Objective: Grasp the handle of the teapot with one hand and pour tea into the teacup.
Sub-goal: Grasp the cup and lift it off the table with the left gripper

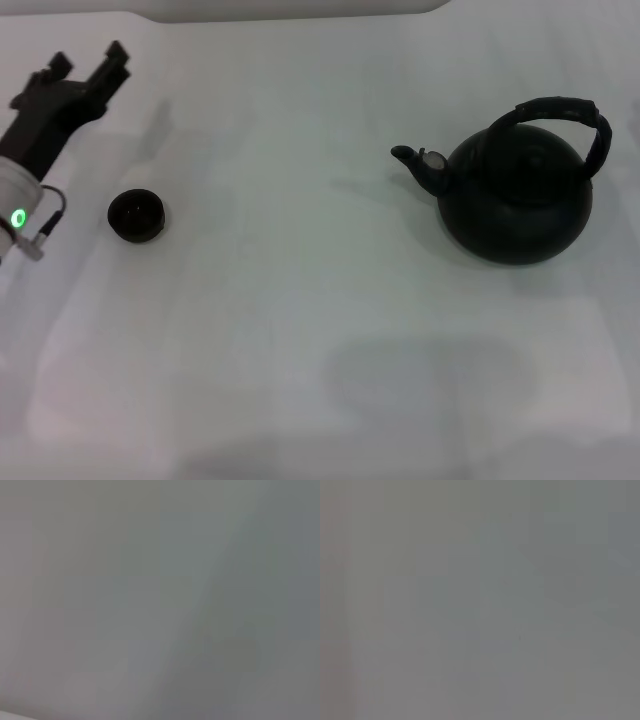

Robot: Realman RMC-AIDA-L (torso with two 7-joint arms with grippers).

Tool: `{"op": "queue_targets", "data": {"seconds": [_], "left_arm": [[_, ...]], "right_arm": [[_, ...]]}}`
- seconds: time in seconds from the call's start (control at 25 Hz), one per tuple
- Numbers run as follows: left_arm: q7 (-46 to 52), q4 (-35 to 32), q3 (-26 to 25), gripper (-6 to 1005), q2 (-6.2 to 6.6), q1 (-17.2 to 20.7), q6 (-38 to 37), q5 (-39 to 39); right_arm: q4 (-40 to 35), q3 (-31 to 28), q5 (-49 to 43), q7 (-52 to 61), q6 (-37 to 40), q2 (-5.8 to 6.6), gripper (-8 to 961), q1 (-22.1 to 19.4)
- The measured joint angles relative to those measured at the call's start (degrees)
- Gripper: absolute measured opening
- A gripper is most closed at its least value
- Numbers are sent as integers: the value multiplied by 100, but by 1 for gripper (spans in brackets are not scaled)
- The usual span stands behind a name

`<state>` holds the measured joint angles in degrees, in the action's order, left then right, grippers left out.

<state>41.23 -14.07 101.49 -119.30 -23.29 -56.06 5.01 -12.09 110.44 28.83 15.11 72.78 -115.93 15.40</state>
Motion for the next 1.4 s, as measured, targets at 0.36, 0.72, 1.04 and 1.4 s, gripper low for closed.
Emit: {"op": "queue_targets", "data": {"seconds": [0.36, 0.72, 1.04, 1.4], "left_arm": [[1990, -253, 222, 877, 508, -498, 637, -1308], [4370, -263, 222, 877, 1140, -1514, 1039, -4105], [6095, -777, 194, 877, 1277, -1969, 1112, -6445], [8145, -2367, -468, 877, 1502, -1804, 973, -9612]], "right_arm": [[-25, -6, 0, 1, -18, 0, 873, 31], [-22, -31, 0, 1, -55, 0, 872, 33], [0, -42, 0, 8, -137, 0, 870, 33], [-8, -41, 0, -5, -374, 12, 869, 47]]}}
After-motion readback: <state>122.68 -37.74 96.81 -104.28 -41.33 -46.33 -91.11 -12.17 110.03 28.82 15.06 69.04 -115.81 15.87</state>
